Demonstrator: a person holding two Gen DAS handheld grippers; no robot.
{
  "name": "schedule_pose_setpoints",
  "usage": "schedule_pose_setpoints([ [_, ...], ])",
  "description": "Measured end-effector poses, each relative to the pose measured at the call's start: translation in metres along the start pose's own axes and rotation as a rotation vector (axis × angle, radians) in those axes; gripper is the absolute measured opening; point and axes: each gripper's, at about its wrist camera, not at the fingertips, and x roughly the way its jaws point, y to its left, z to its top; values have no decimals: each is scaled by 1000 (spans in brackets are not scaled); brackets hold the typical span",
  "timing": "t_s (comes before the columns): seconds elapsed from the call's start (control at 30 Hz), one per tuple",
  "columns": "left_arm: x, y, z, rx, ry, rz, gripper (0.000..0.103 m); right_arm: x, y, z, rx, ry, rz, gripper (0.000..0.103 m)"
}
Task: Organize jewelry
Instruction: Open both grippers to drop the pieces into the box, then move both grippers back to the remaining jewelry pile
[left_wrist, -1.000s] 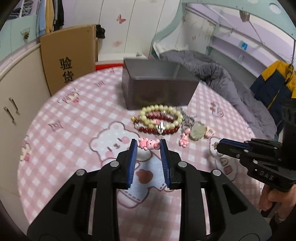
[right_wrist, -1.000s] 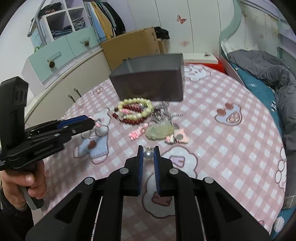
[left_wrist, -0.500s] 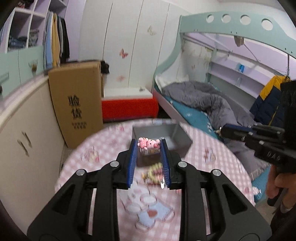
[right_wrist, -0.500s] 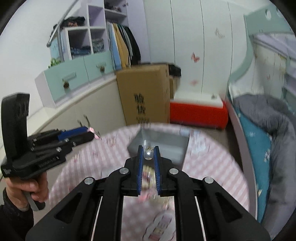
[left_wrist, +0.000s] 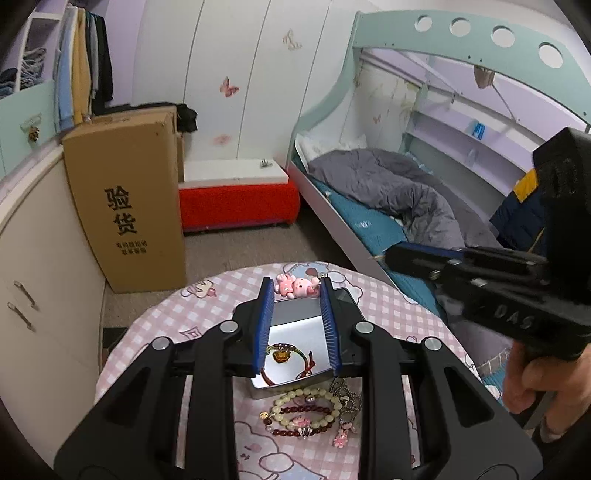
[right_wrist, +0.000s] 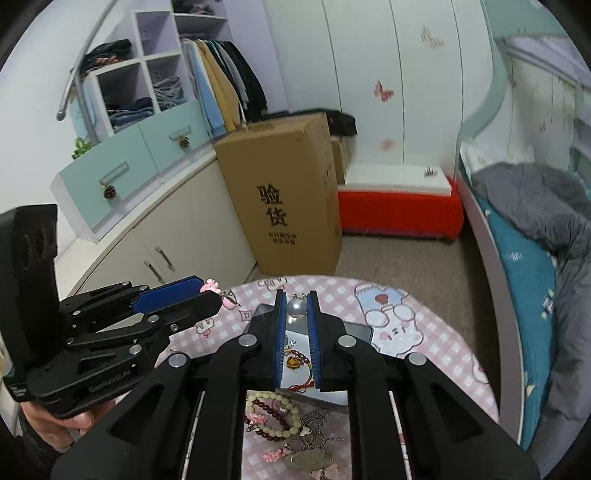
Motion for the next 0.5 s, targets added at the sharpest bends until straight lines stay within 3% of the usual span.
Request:
schedule_pose_setpoints([
  [0.2, 28, 5, -2, -17, 57, -6, 26, 33, -17, -6, 68, 56, 8, 11],
  [0.23, 32, 6, -2, -16, 70, -7, 29, 35, -19, -7, 80, 59, 1, 15],
  [0.27, 37, 7, -2, -17, 95, 11, 55, 39, -24, -9, 104, 58, -7, 20],
  [0.3, 39, 8, -2, -19, 103, 45, 76, 40, -29, -9, 120, 55, -13, 38],
  [0.33, 36, 10, -3, -22, 86, 80, 93, 40, -31, -10, 140, 47, -21, 68],
  [0.4, 26, 16, -5, -28, 20, 119, 95, 32, -40, -12, 177, -6, -56, 96],
  [0.5, 15, 25, -5, -53, -2, 167, 96, 22, -47, -14, 212, -29, -71, 96],
])
